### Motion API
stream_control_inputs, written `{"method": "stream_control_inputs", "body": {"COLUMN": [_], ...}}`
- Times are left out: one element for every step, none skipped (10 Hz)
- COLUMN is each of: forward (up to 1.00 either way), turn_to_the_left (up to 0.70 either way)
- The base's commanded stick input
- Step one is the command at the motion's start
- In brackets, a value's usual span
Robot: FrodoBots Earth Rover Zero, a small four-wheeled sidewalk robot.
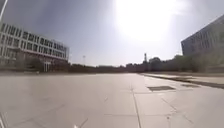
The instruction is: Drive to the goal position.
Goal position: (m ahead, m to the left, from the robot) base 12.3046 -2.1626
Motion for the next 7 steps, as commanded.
{"method": "stream_control_inputs", "body": {"forward": [0.70, 0.70, 0.70, 0.70, 0.70, 0.70, 0.70], "turn_to_the_left": [0.00, 0.00, 0.00, 0.00, 0.00, 0.00, 0.00]}}
